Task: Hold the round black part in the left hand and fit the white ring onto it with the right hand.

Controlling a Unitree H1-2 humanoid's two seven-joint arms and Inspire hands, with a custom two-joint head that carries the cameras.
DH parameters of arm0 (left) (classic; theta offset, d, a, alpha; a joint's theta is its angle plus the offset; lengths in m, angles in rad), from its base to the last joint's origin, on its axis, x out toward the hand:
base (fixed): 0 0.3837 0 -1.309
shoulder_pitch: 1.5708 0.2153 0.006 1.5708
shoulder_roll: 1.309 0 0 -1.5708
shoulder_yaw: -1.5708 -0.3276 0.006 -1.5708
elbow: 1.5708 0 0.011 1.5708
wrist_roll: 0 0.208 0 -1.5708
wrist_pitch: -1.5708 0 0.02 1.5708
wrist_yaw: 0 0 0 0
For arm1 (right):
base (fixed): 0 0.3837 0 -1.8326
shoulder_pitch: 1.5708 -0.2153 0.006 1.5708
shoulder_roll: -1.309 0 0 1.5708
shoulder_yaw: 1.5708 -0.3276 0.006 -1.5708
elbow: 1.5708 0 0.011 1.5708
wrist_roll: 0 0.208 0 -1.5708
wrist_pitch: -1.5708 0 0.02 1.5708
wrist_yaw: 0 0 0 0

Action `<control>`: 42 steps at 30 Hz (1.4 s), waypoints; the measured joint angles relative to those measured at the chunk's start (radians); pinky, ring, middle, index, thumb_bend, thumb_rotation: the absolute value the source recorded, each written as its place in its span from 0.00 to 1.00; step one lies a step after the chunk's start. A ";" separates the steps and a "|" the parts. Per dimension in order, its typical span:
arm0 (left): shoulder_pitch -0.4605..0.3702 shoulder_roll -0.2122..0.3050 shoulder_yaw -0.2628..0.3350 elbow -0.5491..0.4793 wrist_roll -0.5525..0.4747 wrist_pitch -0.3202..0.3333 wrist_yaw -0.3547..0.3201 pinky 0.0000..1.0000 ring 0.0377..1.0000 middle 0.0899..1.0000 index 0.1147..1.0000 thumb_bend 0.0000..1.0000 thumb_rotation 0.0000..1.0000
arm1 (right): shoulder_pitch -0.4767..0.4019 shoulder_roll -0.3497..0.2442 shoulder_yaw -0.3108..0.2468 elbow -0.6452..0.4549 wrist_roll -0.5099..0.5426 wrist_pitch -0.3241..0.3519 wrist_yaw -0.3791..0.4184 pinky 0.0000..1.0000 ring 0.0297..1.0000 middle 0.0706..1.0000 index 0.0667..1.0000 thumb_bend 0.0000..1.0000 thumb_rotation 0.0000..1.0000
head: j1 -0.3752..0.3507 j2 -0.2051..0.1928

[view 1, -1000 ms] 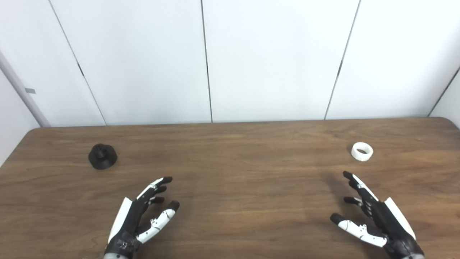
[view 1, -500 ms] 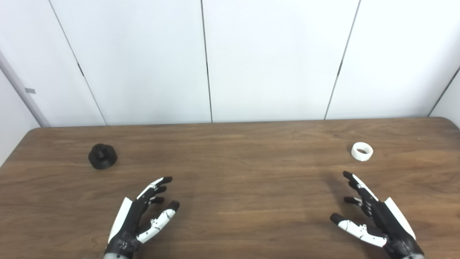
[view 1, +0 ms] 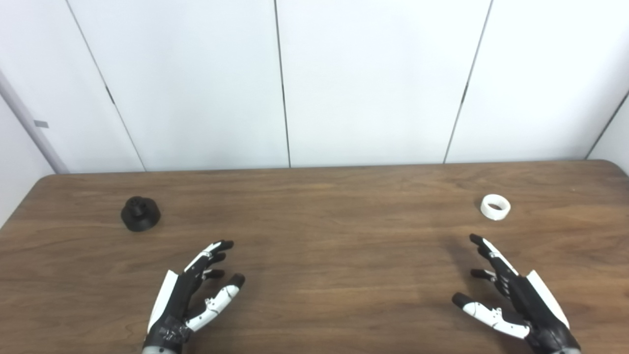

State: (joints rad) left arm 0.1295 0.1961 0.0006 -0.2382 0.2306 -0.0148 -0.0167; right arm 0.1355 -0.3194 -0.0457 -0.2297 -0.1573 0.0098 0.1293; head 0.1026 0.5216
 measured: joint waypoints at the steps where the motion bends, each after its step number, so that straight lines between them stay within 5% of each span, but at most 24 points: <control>1: 0.005 -0.001 0.014 -0.022 0.008 0.001 0.004 0.76 0.87 0.89 0.78 0.64 0.43 | -0.001 0.000 -0.001 0.002 0.004 -0.002 0.000 0.91 0.99 1.00 0.95 0.45 0.37 | 0.005 -0.002; 6: 0.005 0.017 0.127 -0.125 0.036 -0.002 0.044 0.80 0.90 0.90 0.76 0.71 0.40 | -0.009 -0.012 -0.003 0.023 0.015 -0.020 0.001 0.90 0.98 1.00 0.95 0.40 0.30 | 0.054 -0.011; 11: 0.004 0.051 0.270 -0.124 0.055 -0.003 0.106 0.84 0.92 0.91 0.74 0.77 0.34 | -0.015 -0.015 -0.007 0.034 0.028 -0.029 0.001 0.90 0.98 1.00 0.96 0.37 0.26 | 0.097 -0.020; 15: 0.003 0.081 0.344 -0.117 0.139 0.004 0.161 0.96 0.98 0.93 0.76 0.81 0.32 | -0.018 -0.023 -0.010 0.035 0.027 -0.022 0.002 0.91 0.99 1.00 0.97 0.37 0.35 | 0.170 -0.020; 20: -0.020 0.130 0.388 -0.092 0.245 0.060 0.188 0.94 1.00 0.95 0.76 0.89 0.38 | -0.026 -0.042 -0.022 0.040 0.039 -0.008 0.013 0.91 1.00 1.00 0.99 0.40 0.43 | 0.238 -0.015; 24: -0.054 0.166 0.389 -0.021 0.274 0.136 0.180 0.95 1.00 0.99 0.78 0.99 0.39 | -0.033 -0.042 -0.029 0.058 0.070 -0.013 0.021 0.95 1.00 1.00 1.00 0.37 0.41 | 0.287 -0.020; 34: -0.181 0.253 0.292 0.180 0.302 0.340 0.062 1.00 1.00 1.00 0.87 1.00 0.47 | -0.049 -0.048 -0.037 0.101 0.111 -0.056 0.028 0.94 1.00 1.00 0.98 0.35 0.43 | 0.318 -0.037; 37: -0.235 0.291 0.249 0.281 0.288 0.373 0.016 1.00 1.00 1.00 0.89 1.00 0.49 | -0.049 -0.048 -0.035 0.100 0.088 -0.057 0.021 0.85 0.97 0.99 0.96 0.44 0.55 | 0.328 -0.043; 42: -0.294 0.316 0.173 0.385 0.281 0.411 -0.021 1.00 1.00 1.00 0.90 1.00 0.51 | -0.052 -0.047 -0.032 0.096 0.043 -0.056 0.002 0.85 0.98 1.00 0.96 0.50 0.59 | 0.325 -0.043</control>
State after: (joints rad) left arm -0.1648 0.5123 0.1738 0.1466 0.5111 0.3963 -0.0378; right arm 0.0836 -0.3668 -0.0772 -0.1338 -0.1140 -0.0462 0.1313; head 0.4280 0.4786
